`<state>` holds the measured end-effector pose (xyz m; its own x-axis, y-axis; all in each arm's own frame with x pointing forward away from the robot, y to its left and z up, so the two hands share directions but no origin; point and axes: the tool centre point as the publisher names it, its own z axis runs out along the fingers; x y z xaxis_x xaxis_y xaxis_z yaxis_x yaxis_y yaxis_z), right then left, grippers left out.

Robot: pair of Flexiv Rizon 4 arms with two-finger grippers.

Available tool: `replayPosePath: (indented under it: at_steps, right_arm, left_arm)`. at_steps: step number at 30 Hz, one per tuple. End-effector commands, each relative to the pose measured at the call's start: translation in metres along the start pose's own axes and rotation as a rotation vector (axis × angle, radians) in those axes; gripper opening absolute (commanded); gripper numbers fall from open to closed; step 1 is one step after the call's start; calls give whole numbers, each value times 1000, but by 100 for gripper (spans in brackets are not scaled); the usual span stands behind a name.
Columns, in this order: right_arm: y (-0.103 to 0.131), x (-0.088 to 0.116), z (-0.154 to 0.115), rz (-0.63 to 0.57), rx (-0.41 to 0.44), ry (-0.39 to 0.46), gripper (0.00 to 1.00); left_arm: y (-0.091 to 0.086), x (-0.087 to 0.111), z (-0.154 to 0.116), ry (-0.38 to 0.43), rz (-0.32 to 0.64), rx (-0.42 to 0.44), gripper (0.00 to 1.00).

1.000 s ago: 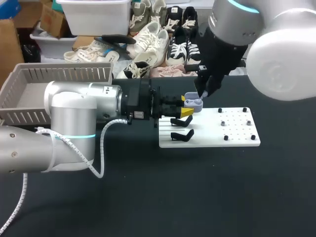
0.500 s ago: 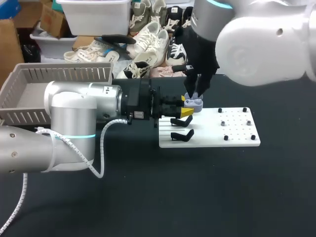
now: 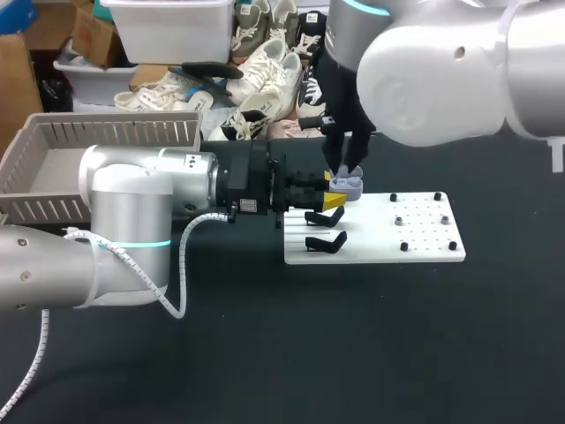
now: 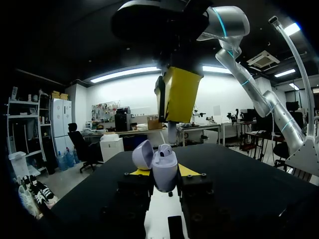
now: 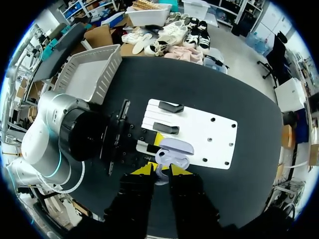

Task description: Pick up each earbud case from the left stands, insert the matching earbuds, close the lid, and place the case in the box.

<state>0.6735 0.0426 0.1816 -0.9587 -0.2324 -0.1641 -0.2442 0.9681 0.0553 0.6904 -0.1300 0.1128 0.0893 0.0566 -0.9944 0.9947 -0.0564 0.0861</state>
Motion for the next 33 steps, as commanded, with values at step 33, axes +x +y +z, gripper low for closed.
replayPosePath:
  at_steps: [33]
  right_arm:
    - [-3, -10, 17, -7, 45, -3, 0]
  left_arm:
    - [1, 0, 0, -1, 0, 2, 0]
